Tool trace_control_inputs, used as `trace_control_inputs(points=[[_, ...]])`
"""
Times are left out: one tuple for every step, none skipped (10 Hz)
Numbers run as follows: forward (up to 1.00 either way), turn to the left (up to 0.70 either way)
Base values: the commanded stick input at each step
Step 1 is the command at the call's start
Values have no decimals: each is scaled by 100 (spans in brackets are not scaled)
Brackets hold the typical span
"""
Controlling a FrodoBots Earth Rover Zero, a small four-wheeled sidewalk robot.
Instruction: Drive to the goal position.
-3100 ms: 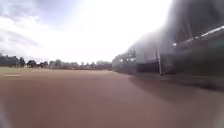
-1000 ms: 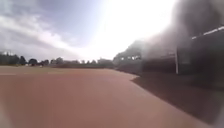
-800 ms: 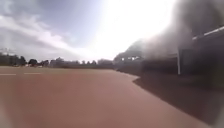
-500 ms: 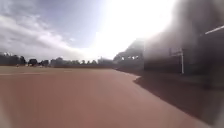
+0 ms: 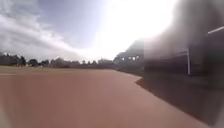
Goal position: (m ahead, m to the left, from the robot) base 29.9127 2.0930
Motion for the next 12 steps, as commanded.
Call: trace_control_inputs(points=[[70,0],[70,0],[70,0],[70,0],[70,0],[70,0],[70,0],[70,0],[70,0],[70,0],[70,0],[70,0]])
